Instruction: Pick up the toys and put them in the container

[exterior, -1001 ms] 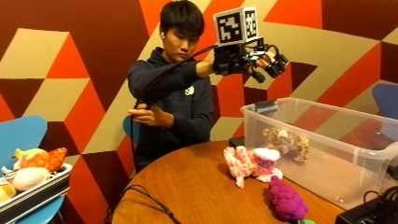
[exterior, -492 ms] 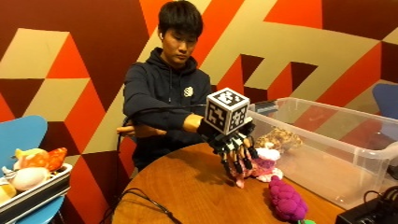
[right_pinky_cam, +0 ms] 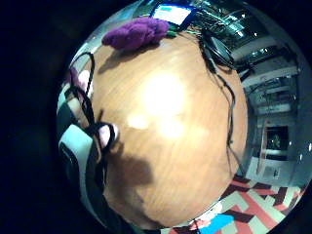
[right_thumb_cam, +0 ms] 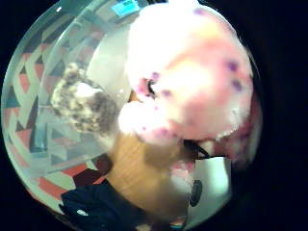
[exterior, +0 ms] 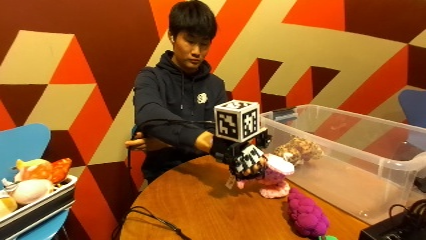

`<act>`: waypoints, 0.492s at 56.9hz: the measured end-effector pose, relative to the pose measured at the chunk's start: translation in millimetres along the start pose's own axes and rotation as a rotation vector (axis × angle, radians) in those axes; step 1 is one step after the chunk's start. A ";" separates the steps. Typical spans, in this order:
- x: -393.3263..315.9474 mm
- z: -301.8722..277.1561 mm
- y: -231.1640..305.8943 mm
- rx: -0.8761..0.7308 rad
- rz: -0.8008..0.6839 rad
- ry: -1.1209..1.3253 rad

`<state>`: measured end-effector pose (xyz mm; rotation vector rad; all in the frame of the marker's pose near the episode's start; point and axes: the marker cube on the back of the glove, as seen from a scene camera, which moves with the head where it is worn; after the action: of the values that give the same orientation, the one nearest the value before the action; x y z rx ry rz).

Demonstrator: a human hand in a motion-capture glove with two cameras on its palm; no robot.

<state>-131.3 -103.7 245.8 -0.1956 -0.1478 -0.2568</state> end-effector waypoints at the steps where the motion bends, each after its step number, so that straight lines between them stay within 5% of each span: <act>1: 1.5 -7.2 0.2 -0.001 -0.001 -0.003; 28: -70.9 -245.8 -5.2 0.340 -0.095 -0.044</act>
<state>-171.0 -143.6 -3.9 0.1435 -0.2414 -0.3175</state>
